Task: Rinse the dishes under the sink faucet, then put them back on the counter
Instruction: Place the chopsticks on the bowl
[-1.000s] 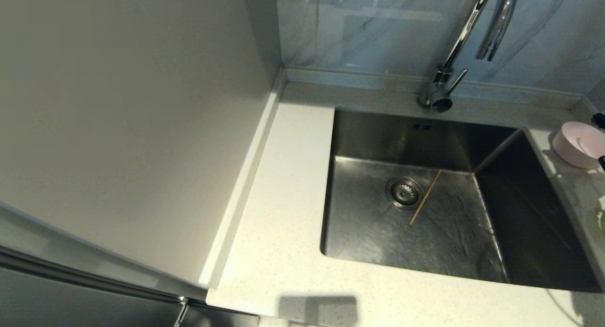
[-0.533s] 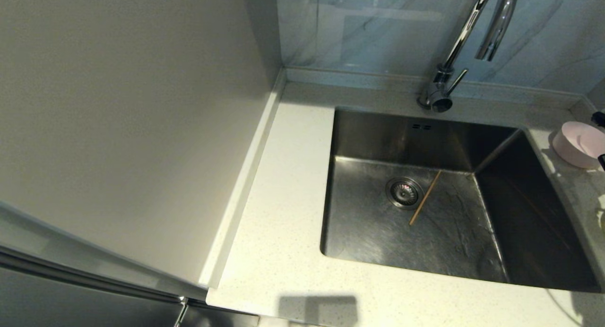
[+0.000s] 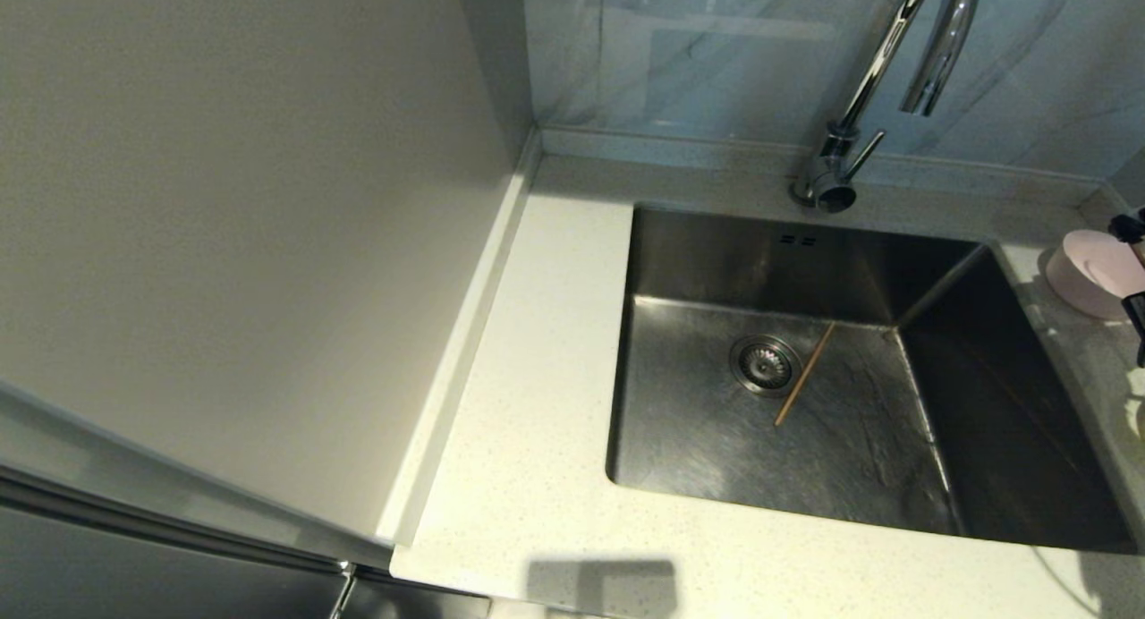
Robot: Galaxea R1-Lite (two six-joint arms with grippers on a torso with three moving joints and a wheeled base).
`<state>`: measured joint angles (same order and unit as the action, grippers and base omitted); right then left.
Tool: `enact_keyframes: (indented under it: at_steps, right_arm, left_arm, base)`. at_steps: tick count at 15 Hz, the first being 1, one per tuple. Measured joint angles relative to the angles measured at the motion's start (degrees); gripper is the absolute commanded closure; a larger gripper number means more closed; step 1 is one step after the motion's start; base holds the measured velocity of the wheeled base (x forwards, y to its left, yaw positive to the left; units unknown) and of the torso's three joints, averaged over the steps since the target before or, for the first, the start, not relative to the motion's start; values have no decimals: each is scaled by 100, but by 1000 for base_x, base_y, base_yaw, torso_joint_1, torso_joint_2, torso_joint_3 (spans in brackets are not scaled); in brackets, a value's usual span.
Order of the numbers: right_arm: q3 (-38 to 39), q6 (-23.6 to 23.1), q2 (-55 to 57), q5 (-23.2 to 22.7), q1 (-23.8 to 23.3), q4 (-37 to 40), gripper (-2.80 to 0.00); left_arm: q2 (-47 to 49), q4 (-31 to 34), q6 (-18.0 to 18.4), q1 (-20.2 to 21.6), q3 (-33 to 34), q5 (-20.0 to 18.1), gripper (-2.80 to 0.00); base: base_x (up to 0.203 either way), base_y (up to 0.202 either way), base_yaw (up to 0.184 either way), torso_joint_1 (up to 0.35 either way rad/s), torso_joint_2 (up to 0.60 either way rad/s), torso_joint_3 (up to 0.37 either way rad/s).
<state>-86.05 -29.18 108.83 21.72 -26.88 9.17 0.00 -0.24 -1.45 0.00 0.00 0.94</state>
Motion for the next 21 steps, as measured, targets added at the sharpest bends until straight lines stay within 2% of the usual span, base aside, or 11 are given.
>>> enact_keyframes:
  at_steps: [11,12,21]
  right_arm:
    - [-18,-6,35,13,6,-7,0]
    - [-18,-7,35,11,2,-10,-280]
    - [-5,10,22,13,-1,1,-280]
  left_arm:
    - [0,0,0,0,0,0,0]
    - [0,0,0,0,0,0,0]
    - [0,2,-2,0,0,0,0]
  base:
    - [0,0,0,0,0,0]
    - [0,0,0,0,0,0]
    - [0,0,0,0,0,0]
